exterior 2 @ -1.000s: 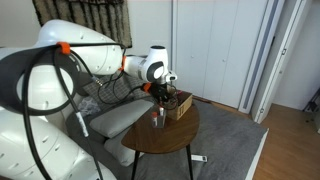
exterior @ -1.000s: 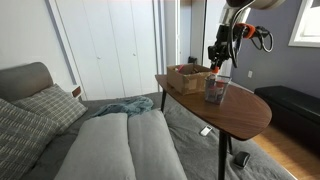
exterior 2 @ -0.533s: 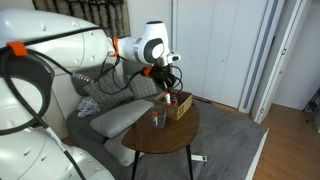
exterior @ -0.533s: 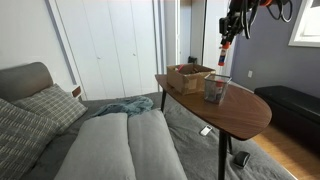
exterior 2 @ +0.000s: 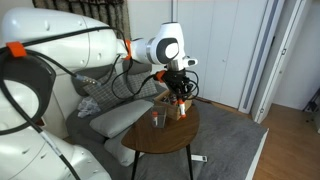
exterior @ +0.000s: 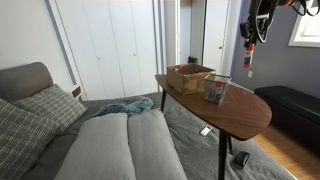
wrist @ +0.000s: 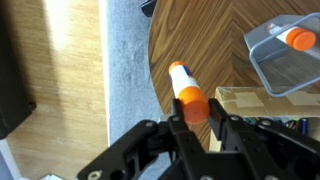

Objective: Remove the glue sticks from the basket and put them on the table

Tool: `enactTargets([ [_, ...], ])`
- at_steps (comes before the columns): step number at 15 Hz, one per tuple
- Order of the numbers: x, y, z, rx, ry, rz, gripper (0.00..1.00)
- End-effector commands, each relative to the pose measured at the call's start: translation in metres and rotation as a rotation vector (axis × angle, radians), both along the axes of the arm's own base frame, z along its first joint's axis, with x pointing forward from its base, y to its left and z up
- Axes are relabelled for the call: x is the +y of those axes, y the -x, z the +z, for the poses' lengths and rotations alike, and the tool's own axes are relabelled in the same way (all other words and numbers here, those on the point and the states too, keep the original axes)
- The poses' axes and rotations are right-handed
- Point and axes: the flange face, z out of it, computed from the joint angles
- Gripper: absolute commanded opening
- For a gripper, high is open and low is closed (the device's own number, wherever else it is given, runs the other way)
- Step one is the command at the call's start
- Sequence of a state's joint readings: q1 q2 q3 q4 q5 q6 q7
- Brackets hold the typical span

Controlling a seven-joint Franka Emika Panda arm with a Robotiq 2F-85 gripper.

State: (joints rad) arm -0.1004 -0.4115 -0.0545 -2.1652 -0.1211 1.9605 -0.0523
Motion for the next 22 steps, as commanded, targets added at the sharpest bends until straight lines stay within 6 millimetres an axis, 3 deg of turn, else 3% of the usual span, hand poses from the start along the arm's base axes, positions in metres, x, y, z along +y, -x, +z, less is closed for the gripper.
enactTargets([
  [1,-0.01,-0.003,-0.04,0.109,-0.048,-0.003,0.08],
  [8,-0.01,0.0,-0.103,0.154,-0.122,0.022,0.08],
  [19,-0.02,0.007,-0.136,0.052,-0.17,0.04,0.08],
  [20,-0.02,0.007,-0.134,0.045,-0.168,0.038,0.55],
  [22,-0.02,0.008,-0.126,0.026,-0.168,0.044,0.63],
])
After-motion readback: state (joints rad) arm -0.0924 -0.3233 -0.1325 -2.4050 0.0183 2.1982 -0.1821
